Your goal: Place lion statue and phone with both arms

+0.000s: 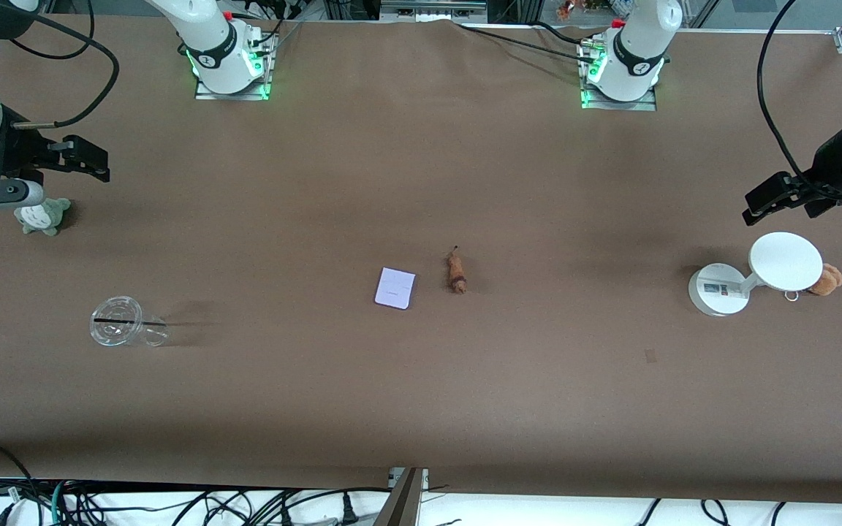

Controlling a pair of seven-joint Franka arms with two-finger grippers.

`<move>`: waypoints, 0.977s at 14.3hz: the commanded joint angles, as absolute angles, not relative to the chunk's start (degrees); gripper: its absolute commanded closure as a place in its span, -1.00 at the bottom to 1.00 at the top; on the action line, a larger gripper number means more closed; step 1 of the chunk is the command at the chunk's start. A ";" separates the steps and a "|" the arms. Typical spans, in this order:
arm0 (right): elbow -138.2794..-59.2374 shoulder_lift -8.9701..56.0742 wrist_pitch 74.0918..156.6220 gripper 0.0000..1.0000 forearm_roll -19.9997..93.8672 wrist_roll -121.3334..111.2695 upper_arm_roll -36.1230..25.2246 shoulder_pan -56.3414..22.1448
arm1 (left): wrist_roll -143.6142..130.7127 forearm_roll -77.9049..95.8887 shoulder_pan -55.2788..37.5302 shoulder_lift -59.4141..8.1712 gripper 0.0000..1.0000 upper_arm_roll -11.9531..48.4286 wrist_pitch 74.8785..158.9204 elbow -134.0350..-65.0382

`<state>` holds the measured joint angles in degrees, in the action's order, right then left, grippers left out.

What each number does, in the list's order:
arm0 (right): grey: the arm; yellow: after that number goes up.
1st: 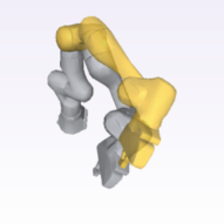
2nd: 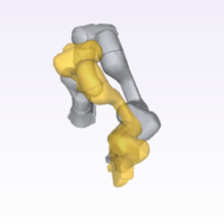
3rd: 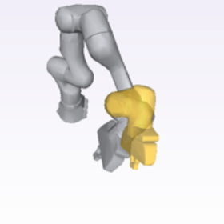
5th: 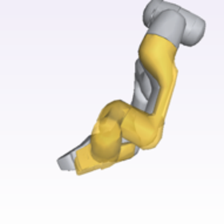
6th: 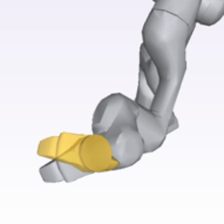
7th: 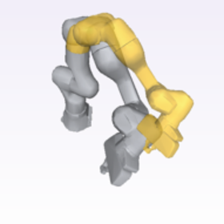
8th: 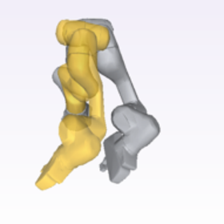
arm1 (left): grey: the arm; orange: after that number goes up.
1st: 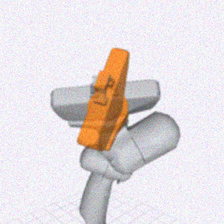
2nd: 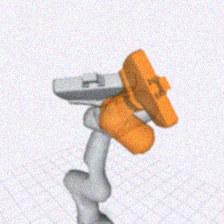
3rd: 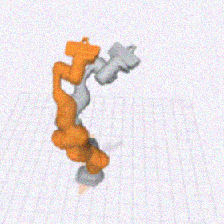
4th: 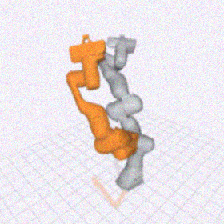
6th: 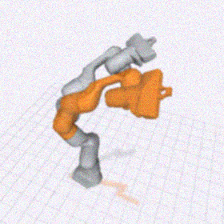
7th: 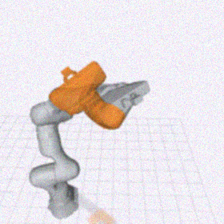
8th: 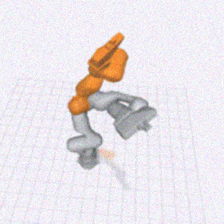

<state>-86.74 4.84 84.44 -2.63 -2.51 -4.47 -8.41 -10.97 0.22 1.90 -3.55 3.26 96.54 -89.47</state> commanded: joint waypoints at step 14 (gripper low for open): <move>-85.43 5.27 84.29 -1.00 -2.72 -2.37 -4.39 -8.53 | -18.43 5.10 1.15 -5.71 -1.00 3.69 96.59 -87.45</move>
<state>-86.72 4.83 84.59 -2.63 -2.51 -4.47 -8.43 -15.26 3.80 1.51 -4.52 3.70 97.01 -89.32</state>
